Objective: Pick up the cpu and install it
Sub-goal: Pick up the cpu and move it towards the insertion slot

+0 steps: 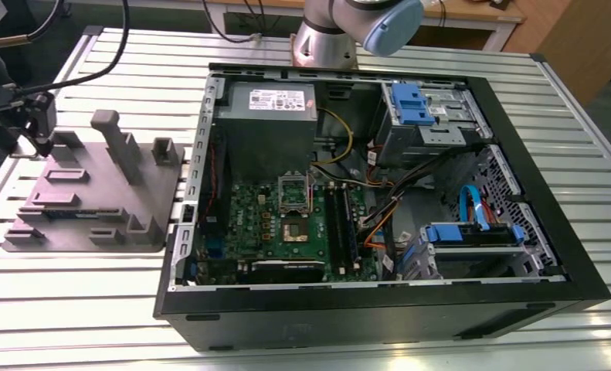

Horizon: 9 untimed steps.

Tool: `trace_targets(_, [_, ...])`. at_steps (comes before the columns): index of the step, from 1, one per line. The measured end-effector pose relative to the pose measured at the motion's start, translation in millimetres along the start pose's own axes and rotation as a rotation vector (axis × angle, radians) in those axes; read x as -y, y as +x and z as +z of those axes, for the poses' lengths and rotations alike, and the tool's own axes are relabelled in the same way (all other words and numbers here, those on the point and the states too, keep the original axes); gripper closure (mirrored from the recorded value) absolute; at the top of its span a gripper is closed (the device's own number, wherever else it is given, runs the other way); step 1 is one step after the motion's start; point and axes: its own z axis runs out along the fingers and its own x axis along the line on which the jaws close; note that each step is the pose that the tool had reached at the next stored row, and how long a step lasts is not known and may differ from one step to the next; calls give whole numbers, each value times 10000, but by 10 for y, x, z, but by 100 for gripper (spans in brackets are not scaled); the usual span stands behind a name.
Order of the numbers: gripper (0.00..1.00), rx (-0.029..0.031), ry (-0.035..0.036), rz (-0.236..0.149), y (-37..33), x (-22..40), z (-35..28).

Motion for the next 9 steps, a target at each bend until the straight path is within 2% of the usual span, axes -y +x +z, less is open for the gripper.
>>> trace_targets(9, [53,0,0,0,5,-8,-184])
